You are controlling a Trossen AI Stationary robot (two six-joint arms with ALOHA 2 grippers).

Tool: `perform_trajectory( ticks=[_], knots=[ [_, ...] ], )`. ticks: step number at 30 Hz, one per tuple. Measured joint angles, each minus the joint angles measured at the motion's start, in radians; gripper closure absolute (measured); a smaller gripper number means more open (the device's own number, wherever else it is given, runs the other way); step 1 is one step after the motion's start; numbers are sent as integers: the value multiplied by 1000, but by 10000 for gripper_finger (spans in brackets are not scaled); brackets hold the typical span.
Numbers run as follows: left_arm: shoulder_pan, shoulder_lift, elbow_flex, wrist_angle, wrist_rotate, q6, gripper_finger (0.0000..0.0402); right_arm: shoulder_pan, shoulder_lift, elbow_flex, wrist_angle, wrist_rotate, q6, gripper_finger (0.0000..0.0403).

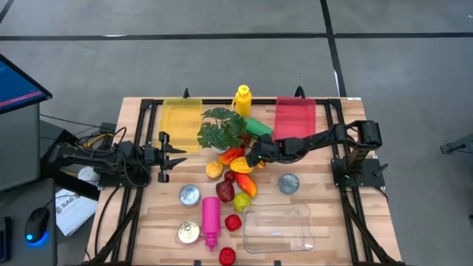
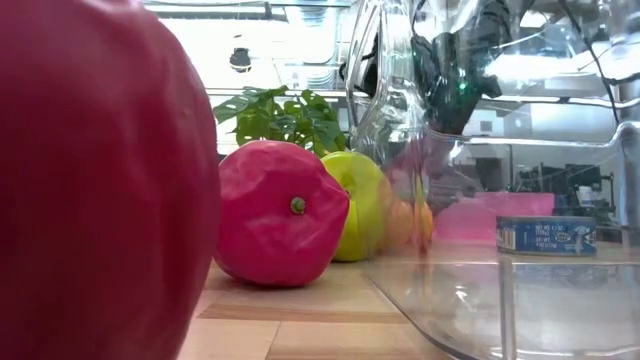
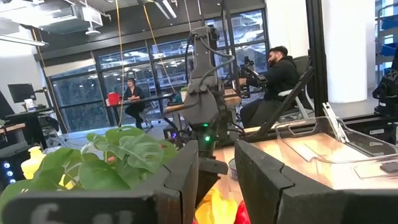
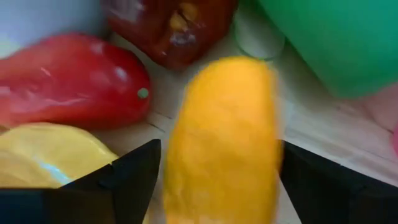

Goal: Pick & Place Food Item
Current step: Put the yellow mango into the yellow bin

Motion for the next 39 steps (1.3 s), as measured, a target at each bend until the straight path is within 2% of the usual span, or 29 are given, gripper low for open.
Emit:
perform_trajectory(
  ticks=[13,31,39],
  knots=[
    [0,-1,0,1,-1,0,307,-6,-19,-3,-41,-29,-27,158],
    [0,-1,0,1,-1,0,307,-5,-304,-3,-121,-22,-201,167],
    [0,-1,0,1,-1,0,307,-20,-434,-3,-195,111,-274,167]
  ],
)
